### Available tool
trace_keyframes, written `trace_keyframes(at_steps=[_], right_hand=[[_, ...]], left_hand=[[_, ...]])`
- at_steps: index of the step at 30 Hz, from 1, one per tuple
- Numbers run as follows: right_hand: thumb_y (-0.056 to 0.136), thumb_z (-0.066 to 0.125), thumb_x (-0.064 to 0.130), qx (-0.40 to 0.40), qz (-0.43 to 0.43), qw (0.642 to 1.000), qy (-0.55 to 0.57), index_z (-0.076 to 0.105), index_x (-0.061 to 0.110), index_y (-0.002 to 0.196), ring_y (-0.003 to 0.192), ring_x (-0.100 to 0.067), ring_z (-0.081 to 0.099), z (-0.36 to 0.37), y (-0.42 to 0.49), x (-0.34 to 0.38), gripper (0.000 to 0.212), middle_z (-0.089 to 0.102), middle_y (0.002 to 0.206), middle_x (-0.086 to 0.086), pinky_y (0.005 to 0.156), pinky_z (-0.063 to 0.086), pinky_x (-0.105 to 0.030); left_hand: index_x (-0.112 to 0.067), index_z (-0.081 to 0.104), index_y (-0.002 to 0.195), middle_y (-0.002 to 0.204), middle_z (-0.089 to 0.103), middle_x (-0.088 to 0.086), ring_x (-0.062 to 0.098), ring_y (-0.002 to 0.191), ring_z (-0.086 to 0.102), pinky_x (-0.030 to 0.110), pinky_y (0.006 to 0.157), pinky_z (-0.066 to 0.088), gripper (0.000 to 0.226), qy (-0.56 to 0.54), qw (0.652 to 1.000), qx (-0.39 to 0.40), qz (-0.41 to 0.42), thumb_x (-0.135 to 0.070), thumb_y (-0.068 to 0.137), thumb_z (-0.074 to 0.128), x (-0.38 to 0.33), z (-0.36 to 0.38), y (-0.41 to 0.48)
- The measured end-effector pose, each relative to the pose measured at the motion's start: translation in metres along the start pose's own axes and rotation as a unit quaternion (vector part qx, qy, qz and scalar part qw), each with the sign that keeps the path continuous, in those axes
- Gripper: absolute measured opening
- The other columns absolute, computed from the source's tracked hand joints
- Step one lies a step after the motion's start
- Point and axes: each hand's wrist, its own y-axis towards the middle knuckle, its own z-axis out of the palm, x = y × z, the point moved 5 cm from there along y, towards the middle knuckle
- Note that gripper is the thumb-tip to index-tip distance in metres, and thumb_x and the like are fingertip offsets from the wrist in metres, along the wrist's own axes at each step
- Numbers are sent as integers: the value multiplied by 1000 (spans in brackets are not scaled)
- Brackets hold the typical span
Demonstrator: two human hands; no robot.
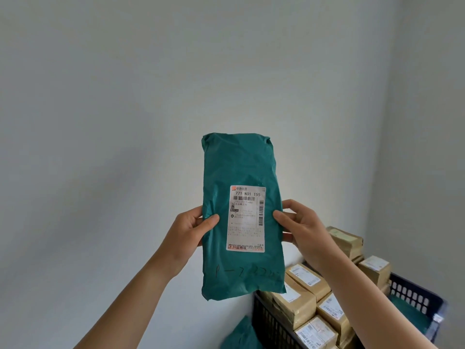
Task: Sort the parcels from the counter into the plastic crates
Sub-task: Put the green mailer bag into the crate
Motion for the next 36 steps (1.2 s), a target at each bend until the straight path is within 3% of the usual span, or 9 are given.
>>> trace_keyframes(at_steps=[4,8,16,20,23,26,29,34,36], right_hand=[[106,55,16,-2,9,1000,9,60,0,118,103,-37,75,-14,-7,-8,20,79,105,-19,89,62,-55],[103,58,17,-7,28,999,31,60,1,116,103,-36,76,-47,-23,-10,20,79,105,-17,85,65,-49],[103,61,12,-50,45,998,-2,58,0,115,95,-27,78,-169,-72,-26,17,80,105,-13,71,64,-34],[98,66,14,-54,59,997,17,60,4,123,100,-30,78,-252,-100,-34,28,79,112,-15,74,64,-31],[91,69,23,-80,54,995,38,59,9,135,109,-32,75,-314,-116,-41,47,77,121,-13,86,65,-40],[94,69,8,-141,39,989,31,63,15,132,107,-29,76,-370,-124,-57,39,78,118,-9,87,64,-41],[93,70,-3,-172,62,983,10,65,9,128,103,-28,77,-404,-127,-90,38,79,115,-9,82,66,-37],[87,76,7,-163,123,979,21,63,12,126,105,-26,77,-427,-119,-151,42,78,118,-8,83,66,-40],[85,76,15,-156,155,974,55,62,14,128,106,-26,77,-431,-113,-173,46,79,116,-5,80,66,-39]], left_hand=[[-19,69,130,122,77,1,24,114,74,46,101,59,28,-43,999,8,-20,-23,105,59,15,15,7],[-17,67,134,128,75,2,23,119,72,45,103,56,40,-123,987,76,-73,-35,99,61,20,60,11],[-12,73,128,124,77,7,27,114,74,44,102,56,35,-141,975,129,-113,-27,96,70,25,205,29],[-12,73,126,122,78,4,25,114,74,39,98,58,32,-80,978,177,-78,-26,97,71,29,288,41],[-17,77,120,116,79,-2,21,106,76,35,95,59,28,32,971,232,-41,-31,95,75,37,342,45],[-26,79,110,106,80,-14,9,94,77,23,83,59,18,132,957,259,-15,-36,94,76,53,386,49],[-34,77,100,99,79,-20,1,86,75,18,77,55,12,199,947,252,9,-44,94,75,78,416,58],[-26,78,113,108,79,-15,2,95,74,27,90,59,29,240,927,287,-28,-46,92,77,131,437,86],[-31,77,114,107,78,-21,-3,98,73,19,90,55,24,256,903,337,-71,-43,93,77,158,441,96]])
